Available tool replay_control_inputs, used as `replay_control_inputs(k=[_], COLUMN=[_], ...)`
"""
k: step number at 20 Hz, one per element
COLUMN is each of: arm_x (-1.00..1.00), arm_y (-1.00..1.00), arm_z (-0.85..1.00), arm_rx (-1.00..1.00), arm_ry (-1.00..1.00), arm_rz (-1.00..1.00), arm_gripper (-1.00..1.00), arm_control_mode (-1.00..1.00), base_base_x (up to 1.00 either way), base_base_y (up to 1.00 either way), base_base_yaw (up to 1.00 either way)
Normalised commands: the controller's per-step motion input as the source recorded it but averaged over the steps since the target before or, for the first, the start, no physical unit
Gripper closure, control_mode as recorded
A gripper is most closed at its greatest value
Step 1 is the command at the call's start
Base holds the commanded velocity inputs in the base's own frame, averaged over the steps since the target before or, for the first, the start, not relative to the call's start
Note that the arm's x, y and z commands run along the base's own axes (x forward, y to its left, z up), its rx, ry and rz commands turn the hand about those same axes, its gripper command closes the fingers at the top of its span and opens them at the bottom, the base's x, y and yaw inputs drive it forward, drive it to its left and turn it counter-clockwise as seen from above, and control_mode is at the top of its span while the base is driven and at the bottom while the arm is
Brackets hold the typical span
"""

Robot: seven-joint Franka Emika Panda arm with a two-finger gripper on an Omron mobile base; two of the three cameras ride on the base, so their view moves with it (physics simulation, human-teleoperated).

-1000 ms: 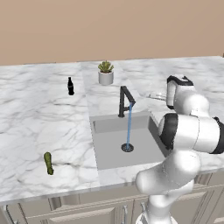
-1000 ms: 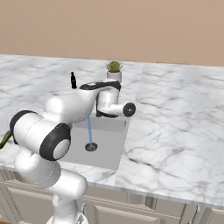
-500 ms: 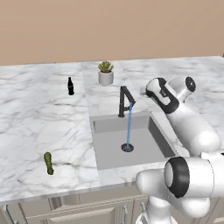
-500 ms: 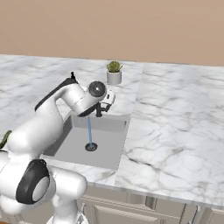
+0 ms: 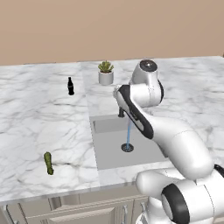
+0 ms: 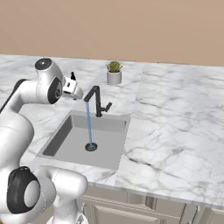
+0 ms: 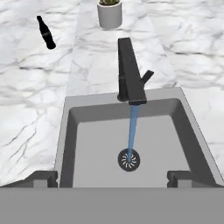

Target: Turn on the sink faucet. Then move the squash from the counter to the sink. Turn off the sink. Move the vegetable from the sink to the pot next to the stove. Finally move the pot to the rear center burner.

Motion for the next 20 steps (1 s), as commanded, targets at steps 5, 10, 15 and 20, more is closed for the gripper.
replay_control_inputs(k=[5,10,15,20], arm_x=[-0.35,-0.60,-0.48,-0.19], arm_y=[1.00,0.75,0.76,0.87], arm_z=[-0.17,-0.37,-0.40,-0.31], arm_rx=[-0.16,-0.02,0.00,0.00], arm_ry=[0.19,0.04,0.00,0.00], arm_rz=[-0.04,0.05,0.01,0.00], arm_gripper=[-1.00,-1.00,-1.00,-1.00], arm_control_mode=[-1.00,-1.00,-1.00,-1.00], base_base_x=[0.00,0.00,0.00,0.00], base_base_y=[0.00,0.00,0.00,0.00], base_base_yaw=[0.00,0.00,0.00,0.00])
